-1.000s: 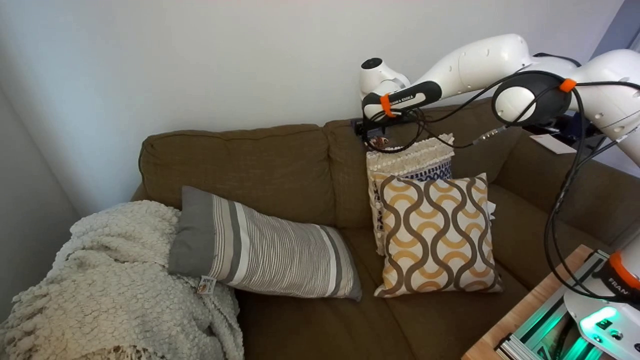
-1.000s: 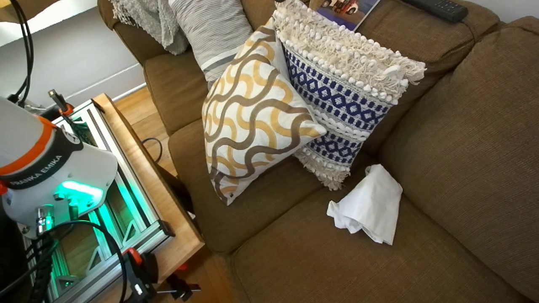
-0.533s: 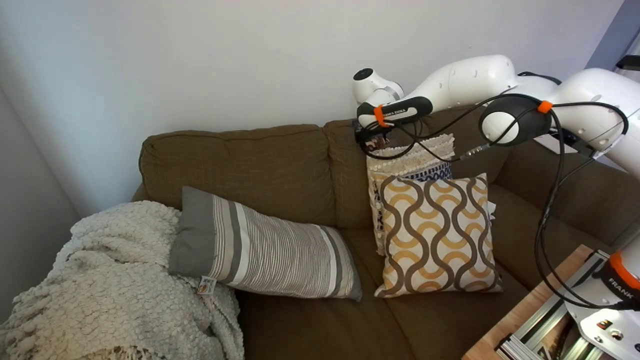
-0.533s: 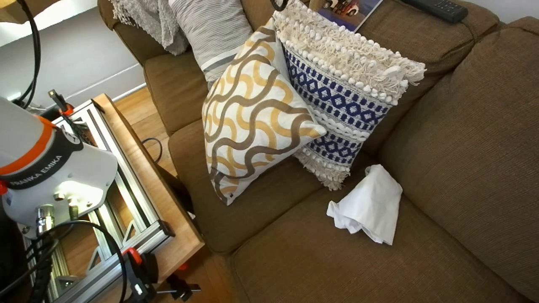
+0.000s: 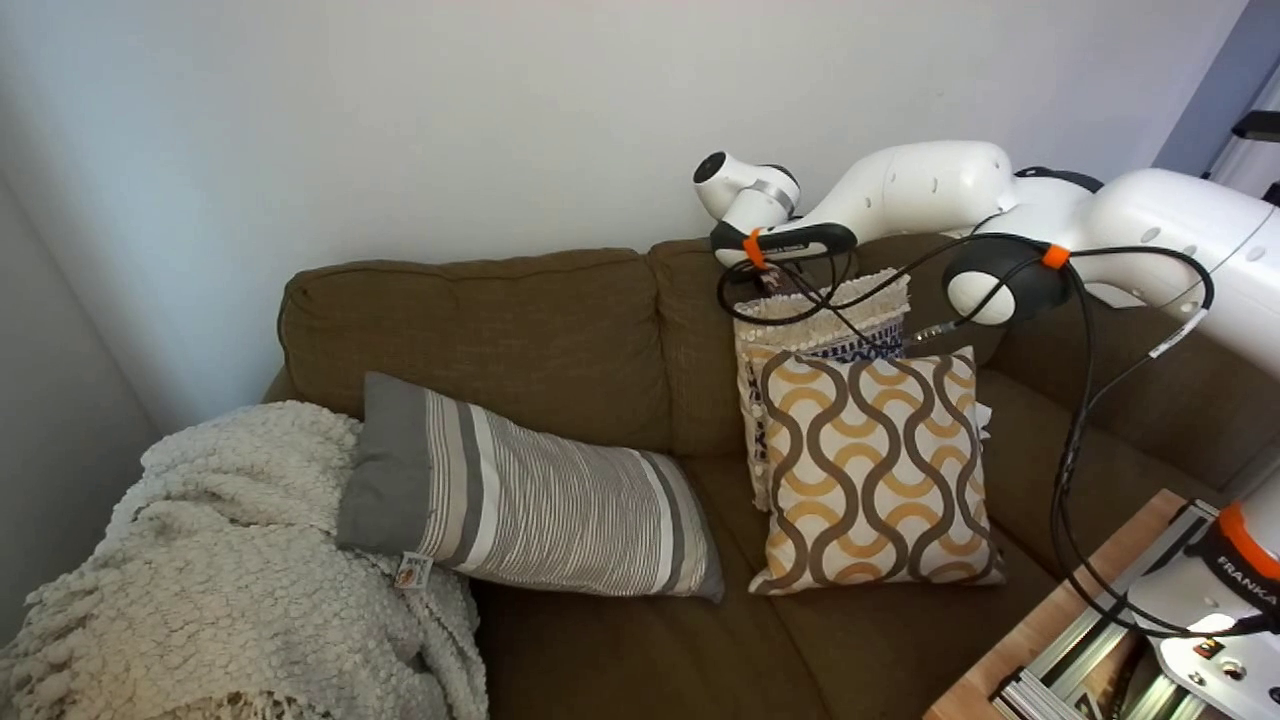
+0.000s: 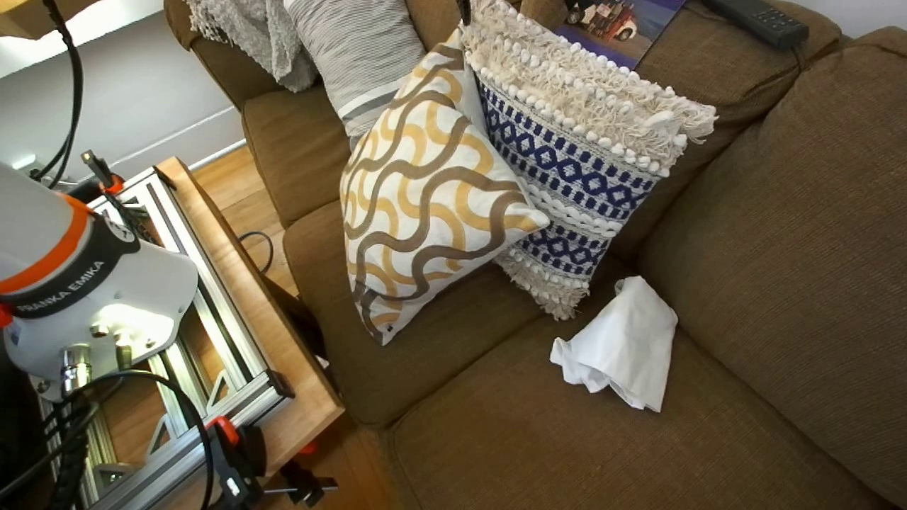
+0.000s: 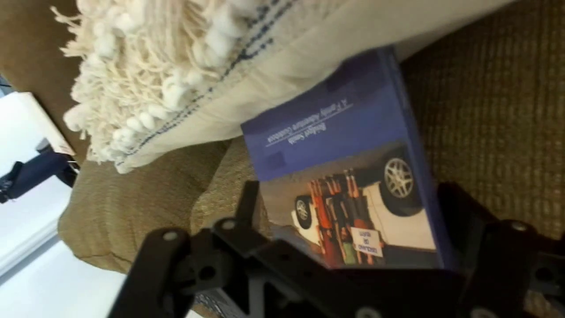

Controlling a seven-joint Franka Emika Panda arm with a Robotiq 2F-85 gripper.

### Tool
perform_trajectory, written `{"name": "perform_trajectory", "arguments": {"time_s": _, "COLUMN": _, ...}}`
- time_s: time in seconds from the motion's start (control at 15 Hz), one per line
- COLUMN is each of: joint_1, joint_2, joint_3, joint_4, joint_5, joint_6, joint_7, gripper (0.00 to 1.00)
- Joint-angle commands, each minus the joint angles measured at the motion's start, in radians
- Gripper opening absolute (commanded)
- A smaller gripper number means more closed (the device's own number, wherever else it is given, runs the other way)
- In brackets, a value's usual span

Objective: Remove the books from on top of the pillows and put it on the right side of the couch on the white cloth

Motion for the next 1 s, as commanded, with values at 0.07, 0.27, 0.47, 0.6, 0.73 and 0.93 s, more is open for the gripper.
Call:
{"name": "perform_trajectory", "arguments": {"time_s": 0.07, "joint_1": 0.002, "joint_2": 0.075, "joint_3": -0.049, "joint_4": 0.091, "joint_5": -0.031, "joint_6": -0.107, "joint_7": -0.002, "gripper": 0.83}}
{"name": "perform_trajectory", "arguments": {"time_s": 0.27, "joint_1": 0.012, "joint_2": 0.097, "joint_3": -0.065, "joint_4": 0.111, "joint_5": -0.049, "joint_6": -0.1, "joint_7": -0.016, "gripper": 0.59}}
{"name": "perform_trajectory", "arguments": {"time_s": 0.47, "joint_1": 0.024, "joint_2": 0.105, "joint_3": -0.083, "joint_4": 0.118, "joint_5": -0.067, "joint_6": -0.094, "joint_7": -0.016, "gripper": 0.55}}
{"name": "perform_trajectory", "arguments": {"time_s": 0.6, "joint_1": 0.032, "joint_2": 0.106, "joint_3": -0.093, "joint_4": 0.119, "joint_5": -0.075, "joint_6": -0.095, "joint_7": -0.017, "gripper": 0.38}}
{"name": "perform_trajectory", "arguments": {"time_s": 0.73, "joint_1": 0.044, "joint_2": 0.103, "joint_3": -0.101, "joint_4": 0.116, "joint_5": -0.081, "joint_6": -0.093, "joint_7": -0.018, "gripper": 0.22}}
{"name": "perform_trajectory", "arguments": {"time_s": 0.93, "joint_1": 0.069, "joint_2": 0.096, "joint_3": -0.114, "joint_4": 0.116, "joint_5": -0.093, "joint_6": -0.088, "joint_7": -0.017, "gripper": 0.01}}
